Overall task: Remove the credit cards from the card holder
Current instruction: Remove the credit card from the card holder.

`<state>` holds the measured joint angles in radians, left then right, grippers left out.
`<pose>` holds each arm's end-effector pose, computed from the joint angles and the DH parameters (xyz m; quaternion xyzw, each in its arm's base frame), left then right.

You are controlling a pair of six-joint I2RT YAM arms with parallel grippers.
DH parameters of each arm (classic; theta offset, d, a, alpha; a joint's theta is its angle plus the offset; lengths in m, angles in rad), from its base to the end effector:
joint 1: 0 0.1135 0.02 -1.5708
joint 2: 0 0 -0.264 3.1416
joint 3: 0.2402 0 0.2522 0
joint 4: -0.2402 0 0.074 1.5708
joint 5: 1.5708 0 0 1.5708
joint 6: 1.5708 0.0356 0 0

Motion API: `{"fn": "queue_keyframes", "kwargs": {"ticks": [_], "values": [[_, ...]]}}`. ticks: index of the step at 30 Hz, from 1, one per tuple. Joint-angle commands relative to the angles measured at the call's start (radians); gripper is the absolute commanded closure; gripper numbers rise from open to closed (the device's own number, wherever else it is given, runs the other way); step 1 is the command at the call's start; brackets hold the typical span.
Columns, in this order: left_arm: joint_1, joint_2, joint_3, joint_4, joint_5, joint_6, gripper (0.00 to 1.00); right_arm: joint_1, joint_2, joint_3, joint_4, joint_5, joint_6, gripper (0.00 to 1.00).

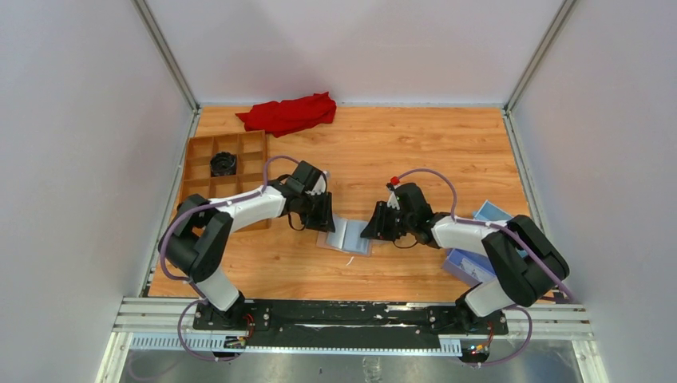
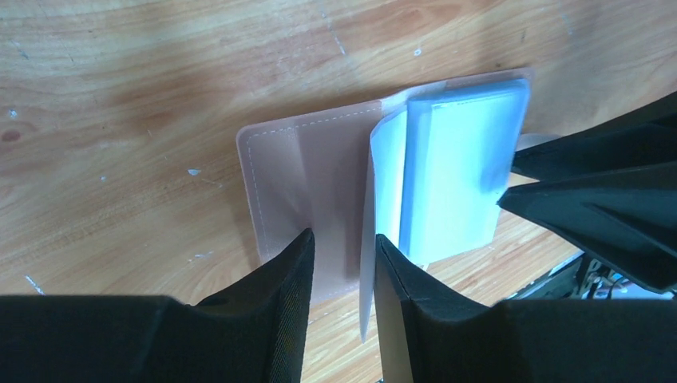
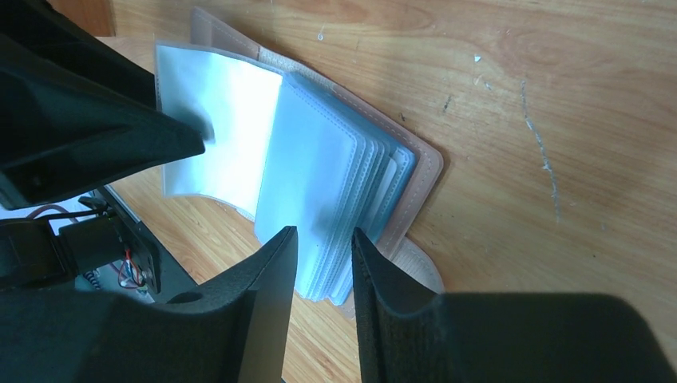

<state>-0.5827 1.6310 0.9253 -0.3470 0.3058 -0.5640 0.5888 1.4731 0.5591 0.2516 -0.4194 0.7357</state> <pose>0.2569 -0.1821 0.1700 0.0480 0.9549 -0.2610 0.1328 0.2209 0.1650 0.1534 -0.0266 0.8833 0.4114 0.2234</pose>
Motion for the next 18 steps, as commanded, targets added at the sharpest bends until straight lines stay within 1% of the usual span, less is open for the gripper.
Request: {"fn": "queue_keyframes", "kwargs": {"ticks": [1, 3, 9, 18], "values": [[0.008, 0.039, -0.022, 0.023, 0.004, 0.026, 0.65, 0.008, 0.009, 0.009, -0.006, -0.021, -0.01, 0.67], [0.008, 0.054, -0.031, 0.039, 0.014, 0.024, 0.69, 0.009, 0.005, 0.011, -0.008, -0.024, -0.004, 0.68], [0.008, 0.089, -0.039, 0.067, 0.029, 0.019, 0.69, 0.013, -0.014, 0.02, -0.008, -0.041, 0.002, 0.7], [0.007, 0.084, -0.039, 0.072, 0.036, 0.019, 0.69, 0.029, 0.005, 0.075, -0.015, -0.071, -0.007, 0.7]]}}
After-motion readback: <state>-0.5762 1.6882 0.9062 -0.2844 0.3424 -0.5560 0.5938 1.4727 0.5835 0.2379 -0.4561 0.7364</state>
